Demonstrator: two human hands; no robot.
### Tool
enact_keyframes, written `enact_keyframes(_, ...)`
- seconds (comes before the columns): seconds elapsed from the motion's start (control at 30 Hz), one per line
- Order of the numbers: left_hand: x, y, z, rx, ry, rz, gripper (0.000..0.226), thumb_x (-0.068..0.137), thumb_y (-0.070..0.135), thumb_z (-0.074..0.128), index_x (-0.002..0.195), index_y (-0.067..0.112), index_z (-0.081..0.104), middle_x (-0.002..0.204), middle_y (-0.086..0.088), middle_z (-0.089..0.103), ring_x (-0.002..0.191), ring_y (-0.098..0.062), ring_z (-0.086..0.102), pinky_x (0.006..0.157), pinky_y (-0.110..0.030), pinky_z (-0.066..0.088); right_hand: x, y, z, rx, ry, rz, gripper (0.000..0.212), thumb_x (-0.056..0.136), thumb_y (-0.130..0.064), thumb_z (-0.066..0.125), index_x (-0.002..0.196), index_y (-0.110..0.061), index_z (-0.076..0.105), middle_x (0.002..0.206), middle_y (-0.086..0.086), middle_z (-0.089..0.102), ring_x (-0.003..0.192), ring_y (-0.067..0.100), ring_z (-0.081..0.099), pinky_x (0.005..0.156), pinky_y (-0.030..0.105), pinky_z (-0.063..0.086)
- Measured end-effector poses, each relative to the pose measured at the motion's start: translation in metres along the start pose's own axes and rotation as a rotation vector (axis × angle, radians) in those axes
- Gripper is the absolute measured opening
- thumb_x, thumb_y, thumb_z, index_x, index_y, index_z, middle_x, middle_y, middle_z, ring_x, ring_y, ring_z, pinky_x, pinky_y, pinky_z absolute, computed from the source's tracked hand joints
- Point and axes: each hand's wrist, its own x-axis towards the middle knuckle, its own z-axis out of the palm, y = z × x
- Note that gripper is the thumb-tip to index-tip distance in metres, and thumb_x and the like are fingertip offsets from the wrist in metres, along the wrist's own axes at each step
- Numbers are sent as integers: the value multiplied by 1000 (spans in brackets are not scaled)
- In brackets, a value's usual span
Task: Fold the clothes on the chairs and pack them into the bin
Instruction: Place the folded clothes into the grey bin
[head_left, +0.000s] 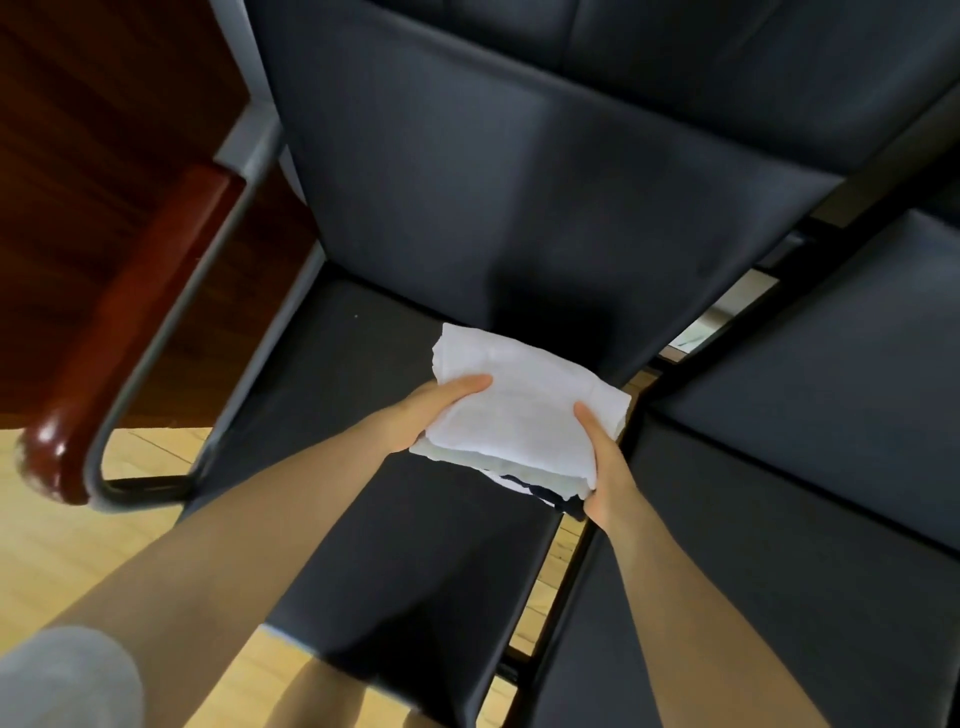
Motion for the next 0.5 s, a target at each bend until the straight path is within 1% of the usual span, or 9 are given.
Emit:
enact_keyframes(0.07, -13, 4, 1, -31, -5, 16, 74, 57, 70, 75, 115, 25, 65, 106, 3, 73, 100, -16, 69, 92, -34, 52, -13, -7, 1, 8, 1, -26, 83, 58, -60, 77, 132, -31, 52, 119, 5, 68, 110, 30, 63, 101, 49, 48)
enact_keyframes(0.17, -51, 17, 5, -95, 27, 48, 73, 57, 70, 75, 113, 25, 65, 102, 3, 74, 97, -16, 70, 88, -33, 54, -53, -33, 8, 8, -32, -91, 78, 61, -55, 76, 130, -24, 56, 114, 5, 71, 106, 25, 66, 93, 40, 53)
enact_keyframes(0.27, -104, 35, 9, -105, 28, 109, 71, 56, 72, 74, 111, 27, 66, 101, 4, 74, 95, -14, 70, 86, -32, 53, -106, -56, 14, 0, -84, -140, 76, 60, -53, 78, 127, -20, 60, 113, 5, 72, 105, 25, 68, 88, 37, 54)
enact_keyframes(0.33, -140, 45, 9, -119, 51, 137, 69, 55, 73, 74, 107, 30, 65, 99, 7, 74, 92, -11, 71, 79, -28, 53, -142, -67, 21, -5, -129, -155, 73, 60, -52, 78, 124, -21, 62, 112, 5, 72, 102, 24, 69, 83, 36, 55)
enact_keyframes(0.37, -158, 50, 10, -123, 72, 143, 68, 54, 73, 73, 106, 31, 64, 98, 8, 74, 91, -11, 70, 77, -27, 52, -158, -71, 24, -17, -150, -171, 72, 61, -52, 78, 124, -21, 62, 111, 5, 73, 101, 23, 70, 83, 36, 55)
enact_keyframes(0.4, -174, 55, 10, -127, 89, 157, 67, 53, 73, 73, 105, 32, 63, 100, 7, 74, 94, -13, 70, 78, -28, 52, -172, -76, 27, -33, -162, -193, 72, 61, -52, 77, 125, -21, 62, 111, 4, 73, 101, 23, 70, 86, 36, 54)
enact_keyframes(0.5, -224, 64, 10, -109, 134, 206, 68, 55, 73, 71, 109, 34, 59, 114, 6, 67, 106, -16, 63, 89, -32, 50, -218, -80, 38, -55, -147, -233, 74, 60, -53, 76, 126, -21, 62, 110, 3, 73, 103, 23, 68, 90, 36, 53)
